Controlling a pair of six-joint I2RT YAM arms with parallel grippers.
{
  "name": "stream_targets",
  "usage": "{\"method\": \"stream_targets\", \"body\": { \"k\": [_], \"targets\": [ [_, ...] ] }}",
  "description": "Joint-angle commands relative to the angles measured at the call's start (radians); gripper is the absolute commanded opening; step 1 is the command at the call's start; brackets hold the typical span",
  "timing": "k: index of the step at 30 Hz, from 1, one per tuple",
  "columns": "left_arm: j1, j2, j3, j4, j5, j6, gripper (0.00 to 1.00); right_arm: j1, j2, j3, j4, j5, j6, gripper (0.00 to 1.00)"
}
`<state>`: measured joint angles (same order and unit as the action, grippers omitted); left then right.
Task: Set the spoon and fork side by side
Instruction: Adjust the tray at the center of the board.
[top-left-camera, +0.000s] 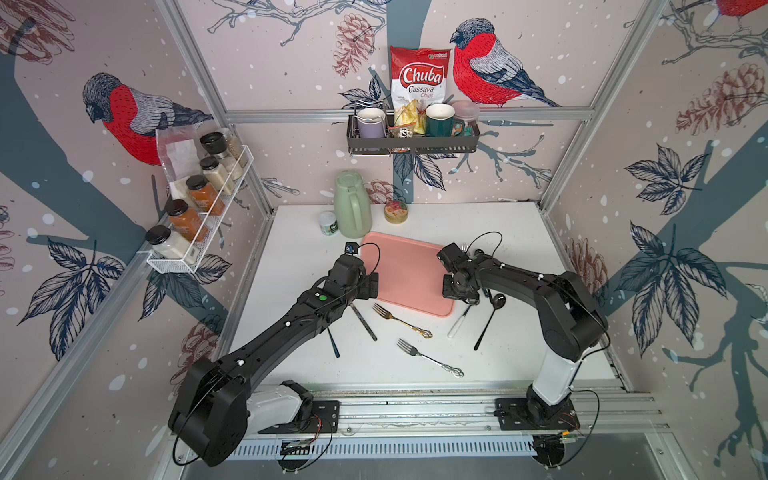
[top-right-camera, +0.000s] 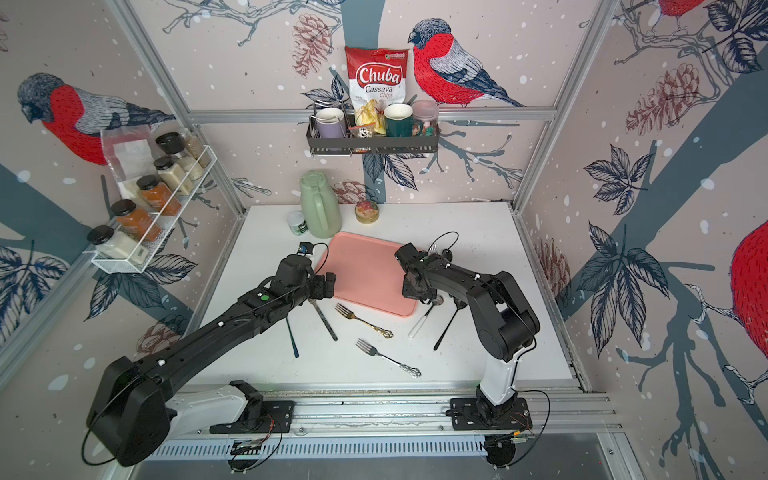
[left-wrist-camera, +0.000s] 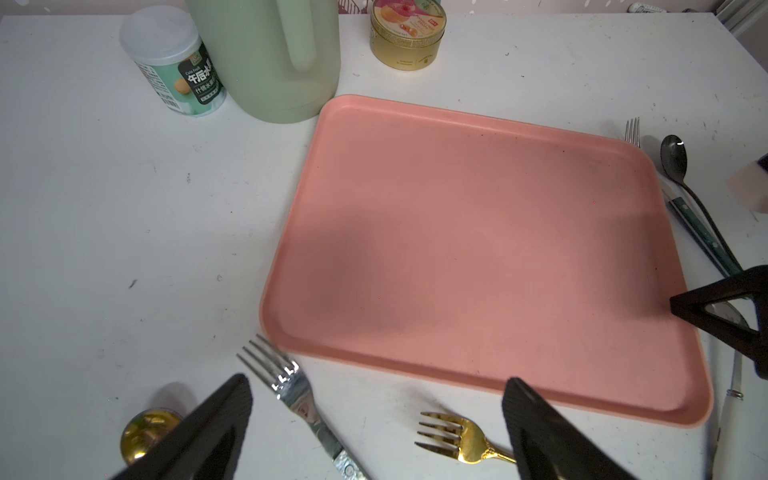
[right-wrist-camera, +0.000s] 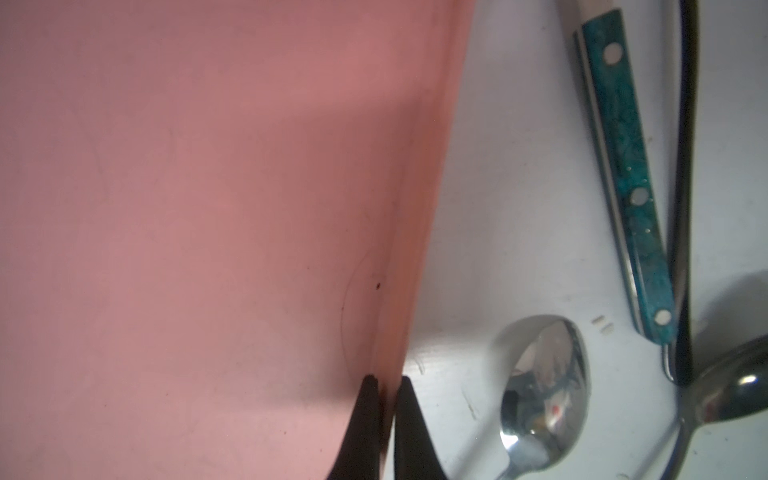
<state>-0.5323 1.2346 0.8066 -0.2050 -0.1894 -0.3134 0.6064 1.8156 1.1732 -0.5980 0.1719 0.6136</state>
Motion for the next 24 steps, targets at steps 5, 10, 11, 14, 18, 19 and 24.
{"method": "stream_targets", "body": {
  "k": [5,10,11,14,18,19,24],
  "targets": [
    [0.005,0.092,0.051,-0.025,0.047,-0.027,0.93,-0.044,-0.001,-0.014,-0.028,-0.001,-0.124,0.01],
    [0.005,0.121,0.055,-0.013,0.058,-0.030,0.93,-0.079,0.008,0.001,-0.018,-0.011,-0.148,0.01],
    [0.005,0.125,0.056,-0.012,0.058,-0.030,0.93,-0.085,0.011,0.008,-0.017,-0.012,-0.150,0.01],
    [0.005,0.141,0.058,-0.009,0.059,-0.030,0.93,-0.103,0.023,0.030,-0.005,-0.019,-0.162,0.01],
    [0.005,0.156,0.060,-0.009,0.058,-0.030,0.93,-0.115,0.056,0.075,-0.005,-0.020,-0.195,0.01],
    [0.005,0.158,0.060,-0.010,0.057,-0.029,0.93,-0.118,0.067,0.087,-0.010,-0.018,-0.202,0.01],
    [0.005,0.160,0.060,-0.006,0.061,-0.028,0.93,-0.119,0.108,0.126,-0.021,-0.005,-0.224,0.01]
  ]
}}
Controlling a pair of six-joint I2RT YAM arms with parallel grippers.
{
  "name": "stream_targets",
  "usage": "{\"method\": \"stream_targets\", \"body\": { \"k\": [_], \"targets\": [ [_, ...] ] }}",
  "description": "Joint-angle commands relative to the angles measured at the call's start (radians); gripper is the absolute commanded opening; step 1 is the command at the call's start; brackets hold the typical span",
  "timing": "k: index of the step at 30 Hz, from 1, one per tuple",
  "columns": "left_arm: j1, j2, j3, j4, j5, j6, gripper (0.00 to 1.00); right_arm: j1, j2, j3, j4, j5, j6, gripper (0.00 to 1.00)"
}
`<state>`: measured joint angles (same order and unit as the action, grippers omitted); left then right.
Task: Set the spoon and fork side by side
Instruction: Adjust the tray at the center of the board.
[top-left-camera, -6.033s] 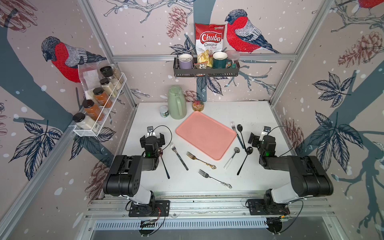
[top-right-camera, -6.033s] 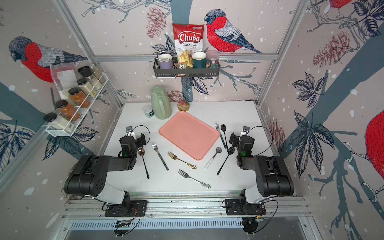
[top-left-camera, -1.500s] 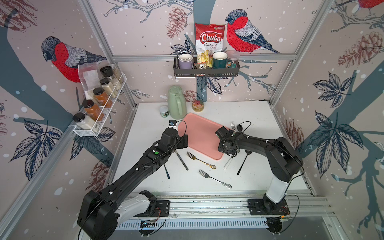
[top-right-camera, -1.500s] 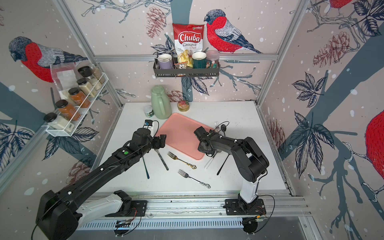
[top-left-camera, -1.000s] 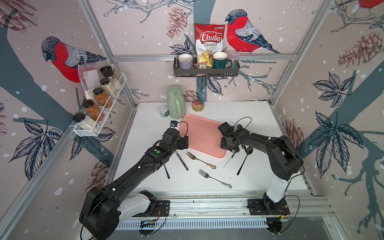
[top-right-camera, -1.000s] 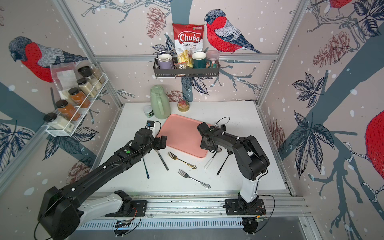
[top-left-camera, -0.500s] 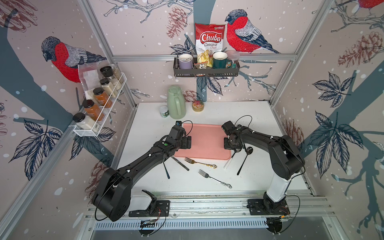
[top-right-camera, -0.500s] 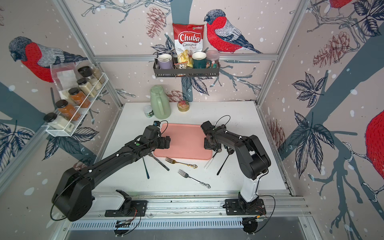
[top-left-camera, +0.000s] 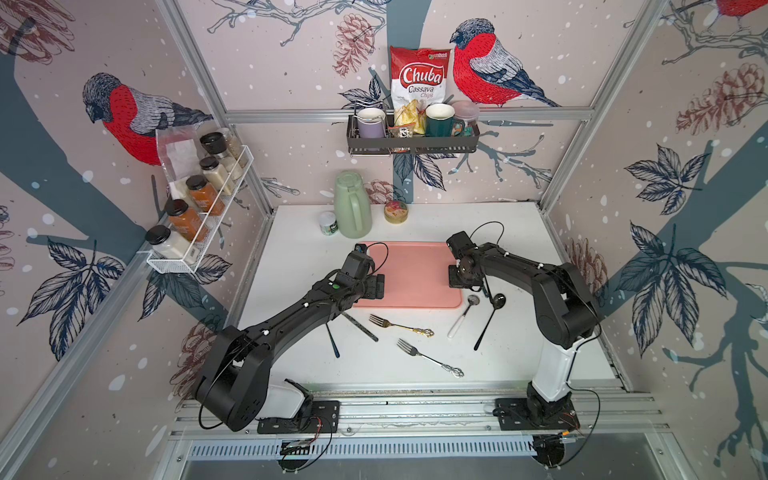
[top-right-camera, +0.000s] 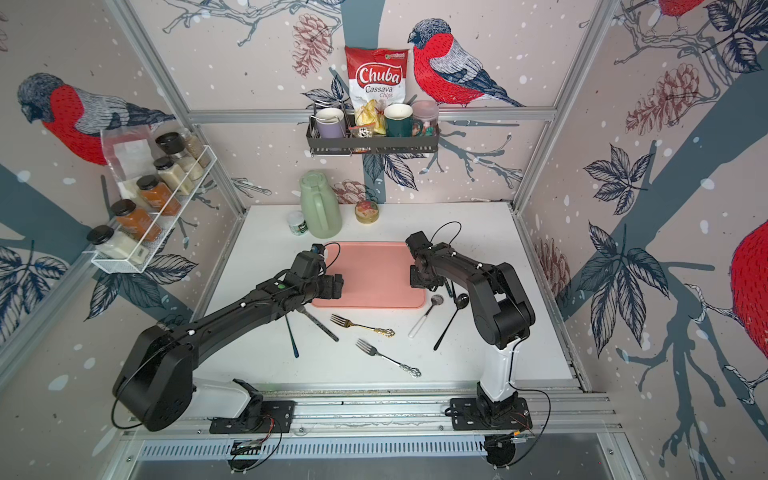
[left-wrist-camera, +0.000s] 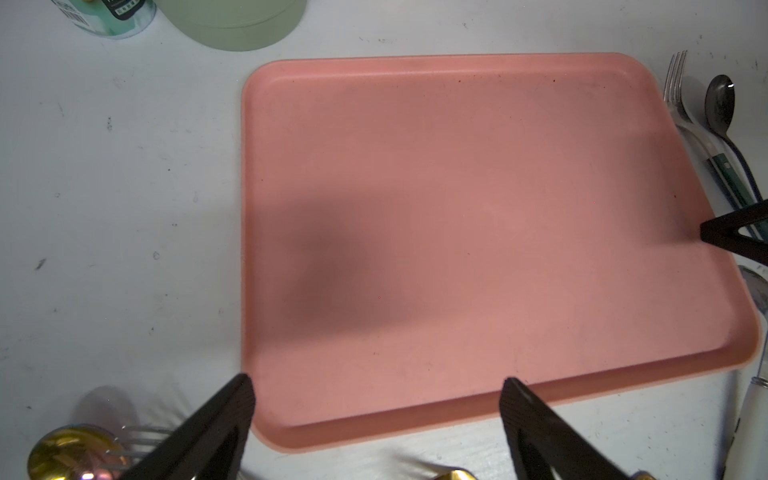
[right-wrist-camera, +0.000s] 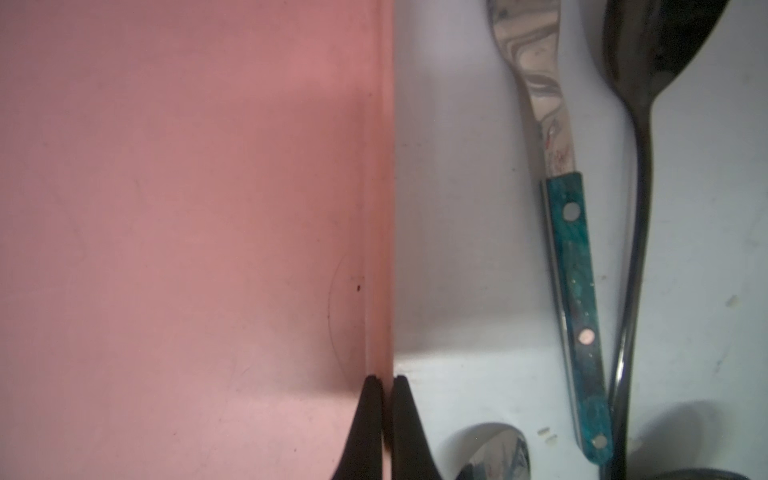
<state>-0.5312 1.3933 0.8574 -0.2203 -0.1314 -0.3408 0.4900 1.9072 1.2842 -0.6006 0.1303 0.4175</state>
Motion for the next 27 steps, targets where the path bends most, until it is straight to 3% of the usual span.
{"method": "stream_targets", "body": {
  "k": [1,6,8,12,14,21,27],
  "targets": [
    [0.004,0.001,0.008,0.010,0.004,0.000,0.93,-0.004,0.022,0.019,-0.017,0.034,-0.031,0.01],
    [0.004,0.007,0.007,0.018,0.004,0.001,0.93,-0.016,0.034,0.031,0.002,0.008,-0.044,0.02],
    [0.004,0.011,0.009,0.017,0.009,0.001,0.93,-0.026,0.038,0.040,0.001,-0.006,-0.064,0.07],
    [0.004,0.012,0.008,0.011,0.013,0.009,0.93,-0.058,0.036,0.083,-0.046,-0.013,-0.087,0.48],
    [0.004,0.012,0.006,0.006,0.006,0.010,0.92,-0.068,0.007,0.098,-0.066,-0.039,-0.085,0.56],
    [0.002,-0.017,0.012,-0.003,0.045,0.005,0.89,-0.052,-0.177,0.096,-0.141,-0.121,-0.044,0.62],
    [-0.050,-0.037,0.030,-0.004,0.064,-0.017,0.81,-0.046,-0.392,-0.010,-0.132,-0.144,0.054,0.60]
  ]
}}
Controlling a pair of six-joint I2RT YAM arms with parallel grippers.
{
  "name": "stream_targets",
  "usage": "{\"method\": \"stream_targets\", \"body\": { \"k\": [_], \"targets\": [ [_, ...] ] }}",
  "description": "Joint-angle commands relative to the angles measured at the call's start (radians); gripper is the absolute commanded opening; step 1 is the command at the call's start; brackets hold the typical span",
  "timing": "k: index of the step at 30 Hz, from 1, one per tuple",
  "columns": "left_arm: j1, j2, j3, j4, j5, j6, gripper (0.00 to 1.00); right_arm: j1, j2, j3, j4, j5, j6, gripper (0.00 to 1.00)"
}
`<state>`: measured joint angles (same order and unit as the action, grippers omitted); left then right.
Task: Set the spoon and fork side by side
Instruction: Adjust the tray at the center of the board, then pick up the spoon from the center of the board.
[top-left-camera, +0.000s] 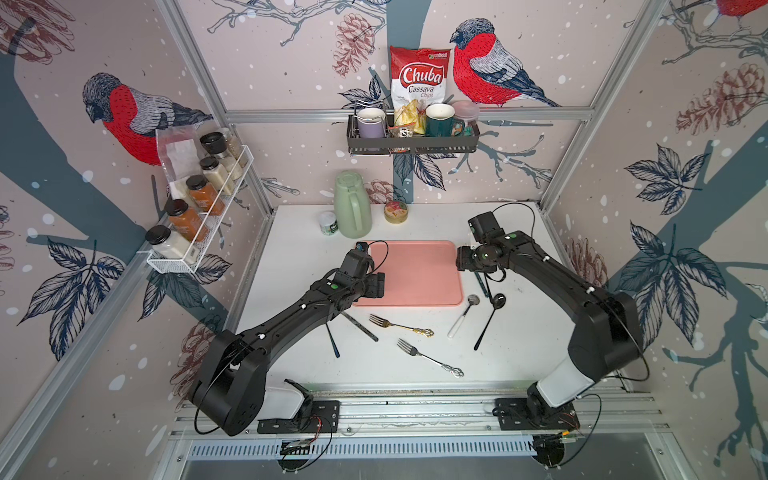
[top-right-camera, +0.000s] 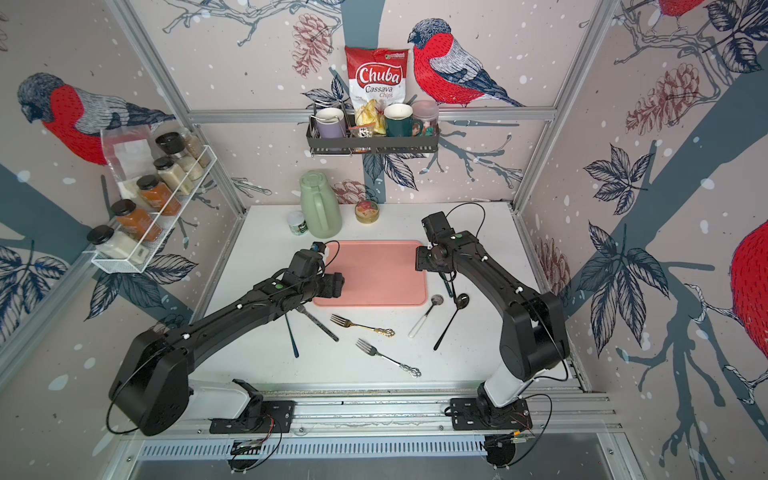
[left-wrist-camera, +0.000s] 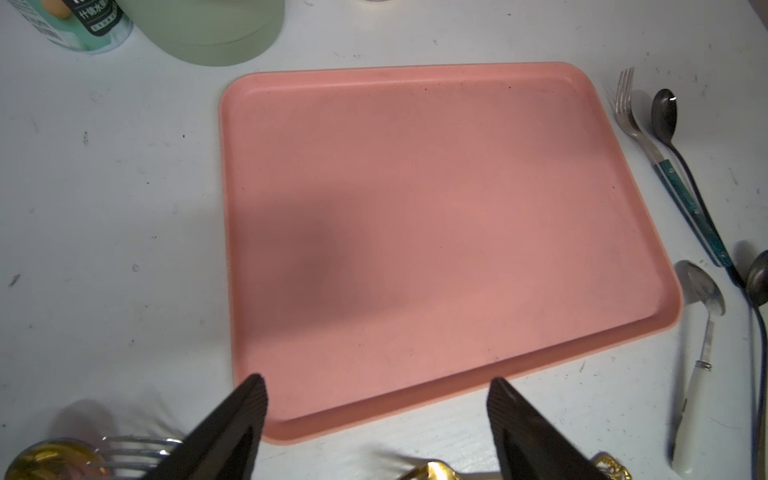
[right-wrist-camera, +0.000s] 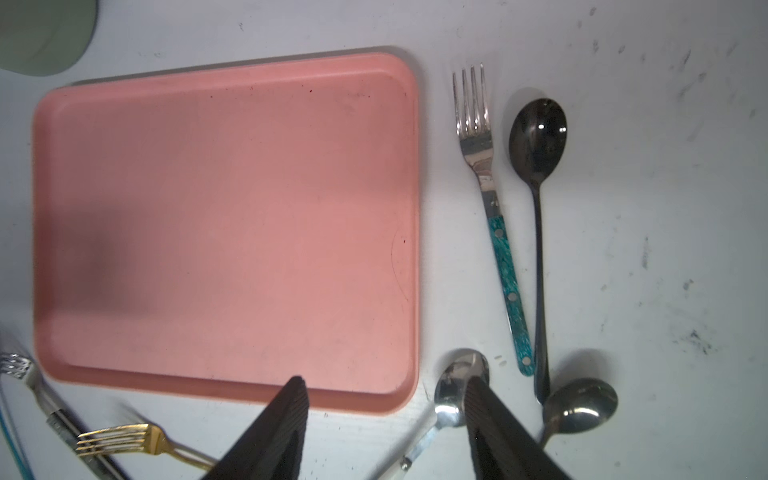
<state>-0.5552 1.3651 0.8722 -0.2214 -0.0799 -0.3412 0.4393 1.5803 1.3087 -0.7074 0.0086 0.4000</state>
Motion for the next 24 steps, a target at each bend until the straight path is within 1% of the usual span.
{"method": "stream_targets", "body": {
  "k": [1,3,5,8,9,11,12,14,16,19,22,24],
  "targets": [
    [-0.047,-0.008,0.026,-0.006,-0.002,-0.025,0.80,0.005,-0.095,-0.064,-0.016,-0.026,0.099,0.58],
    [-0.095,-0.002,0.043,0.002,-0.010,-0.027,0.79,0.006,-0.164,-0.140,0.027,-0.067,0.158,0.55],
    [-0.133,0.009,0.049,0.033,0.014,-0.042,0.73,0.015,-0.234,-0.223,0.081,-0.115,0.203,0.53],
    [-0.189,0.057,0.061,0.094,0.081,-0.043,0.65,0.018,-0.344,-0.342,0.135,-0.114,0.260,0.52],
    [-0.218,0.090,0.080,0.094,0.107,-0.020,0.65,0.011,-0.388,-0.377,0.144,-0.102,0.275,0.51],
    [-0.300,0.178,0.179,0.009,0.059,0.019,0.65,-0.011,-0.448,-0.439,0.146,-0.088,0.288,0.51],
    [-0.335,0.224,0.217,-0.020,0.028,0.029,0.66,-0.030,-0.474,-0.463,0.144,-0.093,0.291,0.51],
    [-0.389,0.293,0.260,-0.017,0.014,0.028,0.64,-0.072,-0.521,-0.514,0.147,-0.132,0.296,0.51],
    [-0.433,0.347,0.278,0.031,0.023,0.024,0.57,-0.128,-0.568,-0.564,0.162,-0.180,0.301,0.52],
    [-0.504,0.415,0.327,0.058,0.000,0.036,0.56,-0.199,-0.645,-0.636,0.183,-0.215,0.307,0.53],
    [-0.562,0.482,0.391,0.029,-0.052,0.060,0.56,-0.270,-0.693,-0.677,0.176,-0.258,0.293,0.54],
    [-0.592,0.521,0.414,0.026,-0.064,0.064,0.56,-0.318,-0.717,-0.696,0.171,-0.291,0.282,0.54]
  ]
}}
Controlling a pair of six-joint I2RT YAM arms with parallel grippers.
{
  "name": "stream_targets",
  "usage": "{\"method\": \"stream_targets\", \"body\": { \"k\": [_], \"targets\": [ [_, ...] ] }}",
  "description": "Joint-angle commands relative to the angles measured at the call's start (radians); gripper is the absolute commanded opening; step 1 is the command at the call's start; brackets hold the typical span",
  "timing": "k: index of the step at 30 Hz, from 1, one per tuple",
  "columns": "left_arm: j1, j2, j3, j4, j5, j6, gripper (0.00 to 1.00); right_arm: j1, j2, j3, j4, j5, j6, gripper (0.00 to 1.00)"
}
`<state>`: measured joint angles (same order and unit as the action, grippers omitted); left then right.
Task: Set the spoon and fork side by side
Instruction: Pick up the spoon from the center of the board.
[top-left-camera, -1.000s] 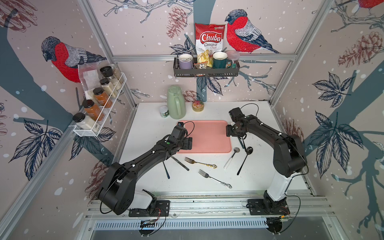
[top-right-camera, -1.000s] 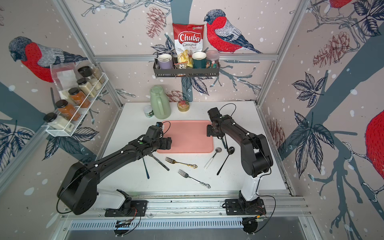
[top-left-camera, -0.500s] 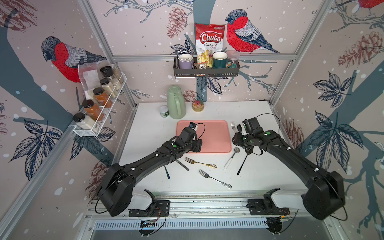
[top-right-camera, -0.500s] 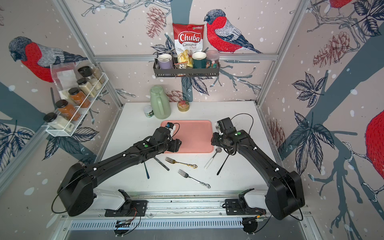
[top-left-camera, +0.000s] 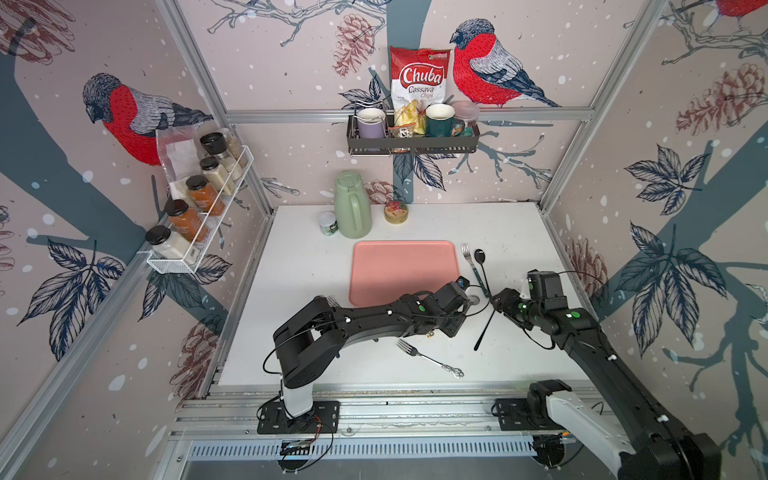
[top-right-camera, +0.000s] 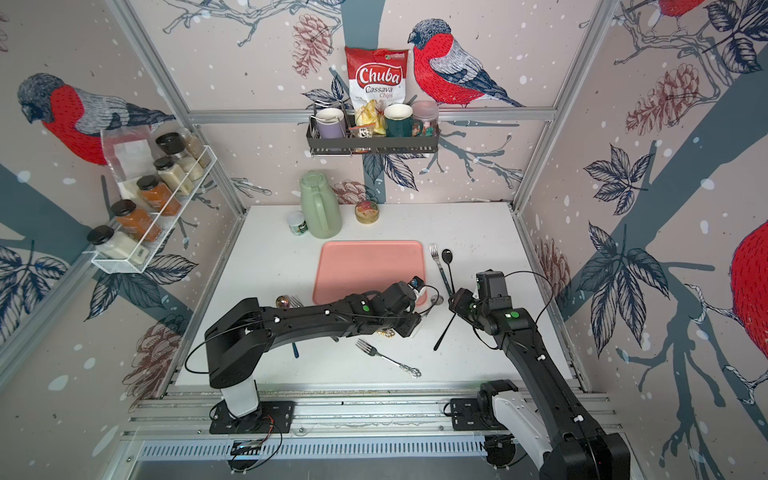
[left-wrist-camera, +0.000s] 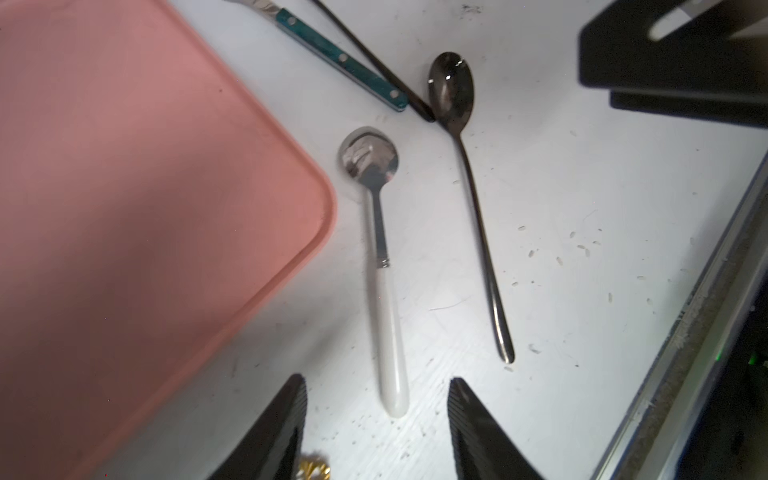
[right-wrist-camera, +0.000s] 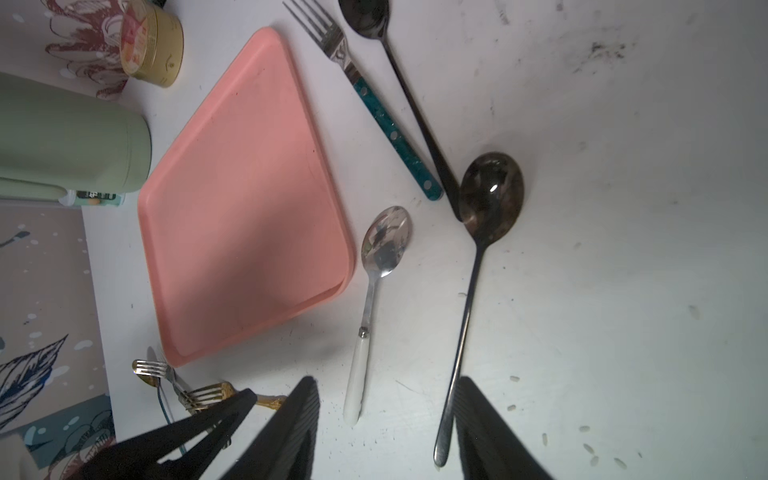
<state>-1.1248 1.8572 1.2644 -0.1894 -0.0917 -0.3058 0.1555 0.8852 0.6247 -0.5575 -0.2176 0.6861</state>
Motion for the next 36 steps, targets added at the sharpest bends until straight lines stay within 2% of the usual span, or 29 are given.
{"method": "stream_targets", "body": {
  "k": [1,8,16,22,31,35,36],
  "targets": [
    [-0.038,0.047,0.029,-0.005,-0.068,0.020,0.56,-0.064,-0.032,-0.024,0.020,-0.088,-0.011,0.54],
    [-0.069,0.101,0.032,-0.010,-0.153,-0.063,0.57,-0.178,-0.067,-0.059,0.006,-0.189,-0.051,0.56],
    [-0.094,0.148,0.064,-0.086,-0.209,-0.058,0.55,-0.187,-0.065,-0.069,0.004,-0.216,-0.063,0.56],
    [-0.098,0.179,0.083,-0.114,-0.206,-0.058,0.46,-0.186,-0.064,-0.071,0.008,-0.229,-0.064,0.57],
    [-0.098,0.208,0.084,-0.098,-0.177,-0.074,0.41,-0.187,-0.068,-0.074,0.002,-0.244,-0.063,0.57],
    [-0.097,0.220,0.089,-0.099,-0.164,-0.081,0.33,-0.187,-0.068,-0.074,0.004,-0.254,-0.062,0.57],
    [-0.096,0.221,0.089,-0.104,-0.165,-0.086,0.28,-0.186,-0.069,-0.074,0.004,-0.259,-0.062,0.57]
  ]
}}
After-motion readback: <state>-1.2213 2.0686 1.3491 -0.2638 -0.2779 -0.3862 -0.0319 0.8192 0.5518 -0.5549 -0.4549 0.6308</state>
